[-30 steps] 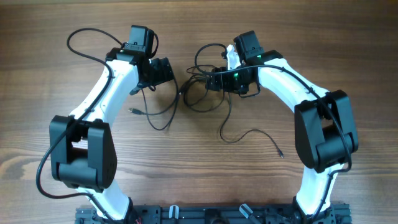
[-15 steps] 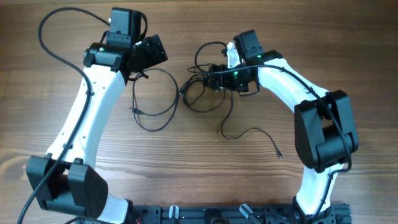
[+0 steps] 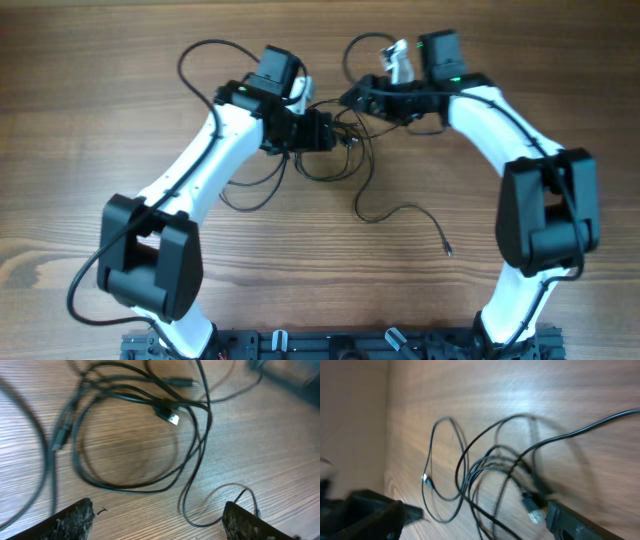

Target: Untangle cables

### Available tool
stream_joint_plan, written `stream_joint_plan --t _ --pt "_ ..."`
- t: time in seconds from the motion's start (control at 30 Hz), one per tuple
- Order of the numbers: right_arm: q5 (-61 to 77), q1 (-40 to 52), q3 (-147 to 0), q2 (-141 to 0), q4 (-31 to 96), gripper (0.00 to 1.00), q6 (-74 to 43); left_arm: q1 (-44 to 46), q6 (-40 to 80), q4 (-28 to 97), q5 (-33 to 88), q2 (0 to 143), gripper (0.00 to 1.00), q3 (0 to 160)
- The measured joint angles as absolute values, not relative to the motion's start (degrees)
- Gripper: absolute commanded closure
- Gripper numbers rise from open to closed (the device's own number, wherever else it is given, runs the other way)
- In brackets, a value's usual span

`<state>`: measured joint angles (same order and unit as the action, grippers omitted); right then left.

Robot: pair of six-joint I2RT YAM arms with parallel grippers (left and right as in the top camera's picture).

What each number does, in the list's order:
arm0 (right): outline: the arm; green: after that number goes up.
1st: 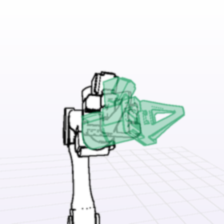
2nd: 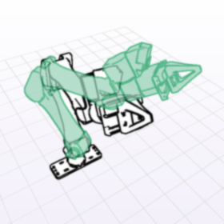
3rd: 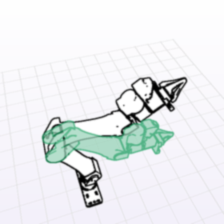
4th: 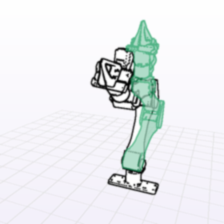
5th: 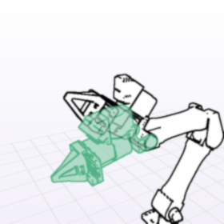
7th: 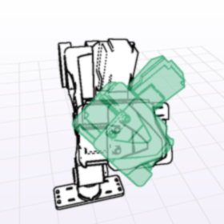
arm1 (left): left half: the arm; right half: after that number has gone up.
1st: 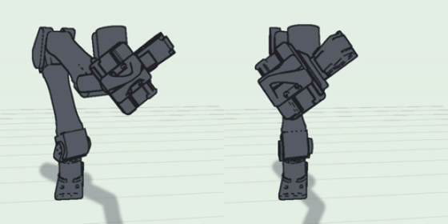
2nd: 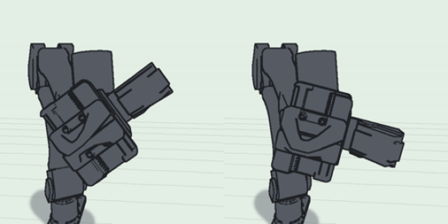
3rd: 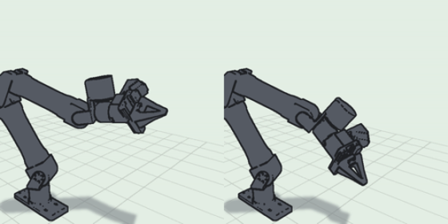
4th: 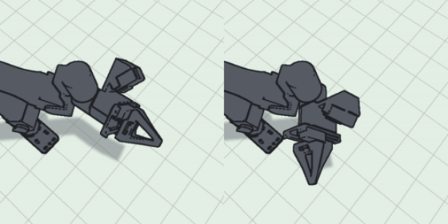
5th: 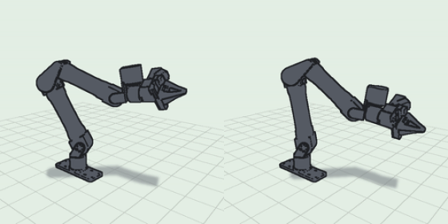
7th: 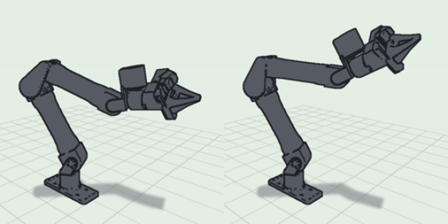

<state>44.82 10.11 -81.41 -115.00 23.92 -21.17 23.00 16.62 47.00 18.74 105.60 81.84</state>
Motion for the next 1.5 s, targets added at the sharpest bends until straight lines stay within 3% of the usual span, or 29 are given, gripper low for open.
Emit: stream_joint_plan --t 0.2,0.47,0.53,0.57,0.6,0.93,1.33,1.5 --pt "34.48 6.55 -81.32 -114.52 31.77 0.0 -21.17 27.03 16.53 41.85 18.31 110.85 0.21 81.84" --pt "24.71 6.59 -80.93 -114.52 37.06 0.0 -21.17 32.82 16.1 35.07 15.44 118.41 0.46 81.8" --pt "24.12 6.59 -80.79 -114.52 37.76 0.0 -21.19 33.71 16.14 35.07 12.67 120.01 0.57 81.8" --pt "23.9 6.59 -80.75 -114.52 38.2 0.0 -21.17 33.87 16.01 34.92 11.75 120.03 0.89 81.91" --pt "23.7 6.59 -80.71 -114.52 38.5 0.0 -21.17 34.09 16.14 34.83 10.04 120.18 0.96 81.93" --pt "23.49 6.59 -80.71 -114.52 39.79 0.0 -21.17 34.13 16.14 36.42 5.26 118.41 0.96 81.93" --pt "23.46 10.31 -80.71 -114.52 40.25 0.0 -20.49 34.13 15.7 35.94 -21.58 92.51 0.96 82.46" --pt "23.46 13.98 -80.71 -114.52 39.9 0.0 -20.47 34.13 15.64 29.17 -33.43 85.21 0.96 82.46"
